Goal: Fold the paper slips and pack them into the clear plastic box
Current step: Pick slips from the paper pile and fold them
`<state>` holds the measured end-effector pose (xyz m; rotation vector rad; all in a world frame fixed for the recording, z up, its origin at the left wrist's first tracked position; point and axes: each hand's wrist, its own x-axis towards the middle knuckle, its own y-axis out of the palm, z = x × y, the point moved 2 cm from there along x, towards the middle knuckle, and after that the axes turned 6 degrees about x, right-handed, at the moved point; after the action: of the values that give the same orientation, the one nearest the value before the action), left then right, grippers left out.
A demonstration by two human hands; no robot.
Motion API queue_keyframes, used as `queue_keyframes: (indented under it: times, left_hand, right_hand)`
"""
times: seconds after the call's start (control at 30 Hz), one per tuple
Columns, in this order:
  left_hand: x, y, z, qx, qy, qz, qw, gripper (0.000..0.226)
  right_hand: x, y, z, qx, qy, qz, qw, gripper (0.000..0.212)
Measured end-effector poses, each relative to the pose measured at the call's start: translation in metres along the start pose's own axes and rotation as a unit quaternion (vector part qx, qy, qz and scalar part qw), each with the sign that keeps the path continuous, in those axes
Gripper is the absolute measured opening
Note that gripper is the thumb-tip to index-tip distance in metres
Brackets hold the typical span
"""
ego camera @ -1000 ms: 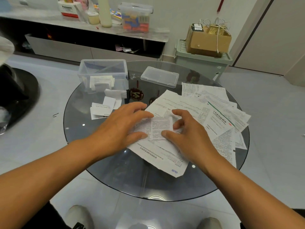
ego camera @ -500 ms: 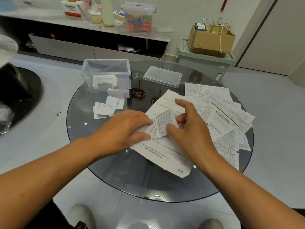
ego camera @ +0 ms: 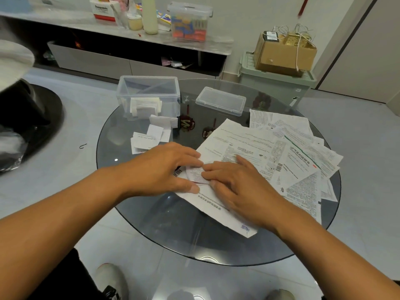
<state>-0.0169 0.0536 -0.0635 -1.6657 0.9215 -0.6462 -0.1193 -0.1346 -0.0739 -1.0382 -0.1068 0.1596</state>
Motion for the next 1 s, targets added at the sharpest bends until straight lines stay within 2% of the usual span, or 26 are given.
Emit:
queue_keyframes:
  times: [0.1,0.17,0.27,0.3,0.4,0.57,0.67,0.73,0.8,0.83,0.87,0.93,1.0]
  left_hand:
    - [-0.001,-0.002,-0.002,0.050,0.001,-0.001,0.999,0.068]
    - [-0.001,-0.003,-0.003,0.066,0.017,-0.008,0.998,0.065]
    - [0.001,0.000,-0.004,0.069,0.034,-0.030,0.997,0.044]
    - [0.002,0.001,-0.003,0.058,0.025,-0.033,0.998,0.038]
    - [0.004,0.003,-0.002,0.006,-0.027,-0.026,0.999,0.037]
    - [0.007,0.004,-0.003,-0.168,-0.107,-0.043,0.979,0.054]
    - [0.008,0.004,-0.002,-0.167,-0.107,-0.045,0.979,0.049]
    - [0.008,0.004,0.000,-0.153,-0.105,-0.047,0.982,0.037]
    - [0.008,0.001,-0.001,-0.196,-0.112,-0.060,0.972,0.019]
    - [0.007,-0.001,-0.003,-0.241,-0.113,-0.064,0.962,0.021]
    - [0.007,-0.003,-0.004,-0.283,-0.114,-0.064,0.950,0.032]
    - [0.006,-0.008,-0.006,-0.312,-0.119,-0.060,0.941,0.044]
    - [0.005,-0.008,-0.005,-0.284,-0.107,-0.066,0.951,0.029]
  right_hand:
    - [0.002,-0.003,-0.002,0.006,0.027,-0.031,0.999,0.035]
    - [0.001,-0.002,-0.003,-0.007,0.037,-0.075,0.996,0.026]
    - [-0.001,-0.003,-0.004,0.022,0.064,-0.112,0.991,0.024]
    - [-0.001,-0.004,-0.004,0.045,0.078,-0.114,0.989,0.027]
    - [0.000,-0.006,-0.008,0.090,0.109,-0.113,0.984,0.031]
    - [0.002,-0.002,-0.007,0.096,0.092,-0.127,0.983,0.022]
    - [0.005,0.003,-0.006,0.113,0.071,-0.134,0.982,0.008]
    - [0.006,0.004,-0.006,0.139,0.073,-0.134,0.978,0.007]
    - [0.006,0.001,-0.006,0.199,0.101,-0.133,0.966,0.009]
    - [0.006,0.000,-0.007,0.227,0.115,-0.132,0.958,0.010]
    - [0.005,-0.002,-0.008,0.243,0.121,-0.131,0.954,0.010]
    - [0.006,-0.002,-0.009,0.242,0.121,-0.116,0.956,0.012]
    - [0.007,0.000,-0.008,0.193,0.108,-0.099,0.970,0.016]
